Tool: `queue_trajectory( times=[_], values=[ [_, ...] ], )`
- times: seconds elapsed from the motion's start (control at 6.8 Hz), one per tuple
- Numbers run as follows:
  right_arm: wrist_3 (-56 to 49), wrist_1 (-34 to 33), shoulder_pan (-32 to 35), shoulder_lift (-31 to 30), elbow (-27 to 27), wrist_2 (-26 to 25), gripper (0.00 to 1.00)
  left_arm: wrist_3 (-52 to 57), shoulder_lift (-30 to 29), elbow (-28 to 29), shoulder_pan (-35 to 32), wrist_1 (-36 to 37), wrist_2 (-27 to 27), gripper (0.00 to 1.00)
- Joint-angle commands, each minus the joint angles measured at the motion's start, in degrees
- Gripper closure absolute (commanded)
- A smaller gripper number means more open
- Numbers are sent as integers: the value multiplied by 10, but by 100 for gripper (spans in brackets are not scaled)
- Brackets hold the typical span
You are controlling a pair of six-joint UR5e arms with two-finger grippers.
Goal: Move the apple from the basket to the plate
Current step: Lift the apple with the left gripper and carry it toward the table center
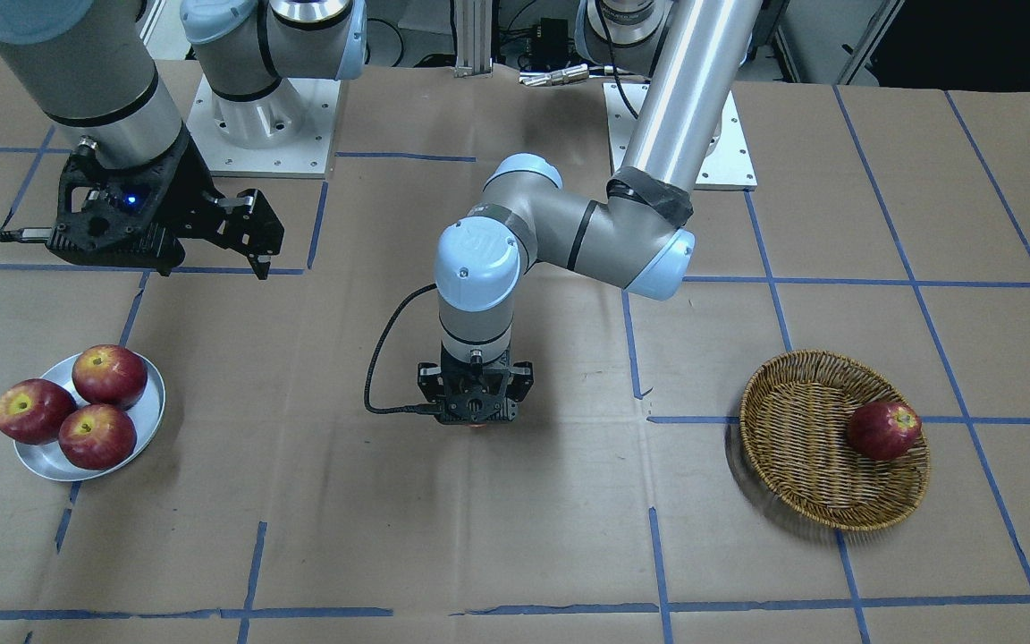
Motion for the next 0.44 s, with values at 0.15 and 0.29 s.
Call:
queue_trajectory(
  times=[0.15,0.29],
  values=[
    [-1,0,0,1,0,0,0,0,-2,3,-1,2,-2,1],
    [-1,-1,0,1,0,3,0,2,3,4,0,1,-2,1]
  ],
)
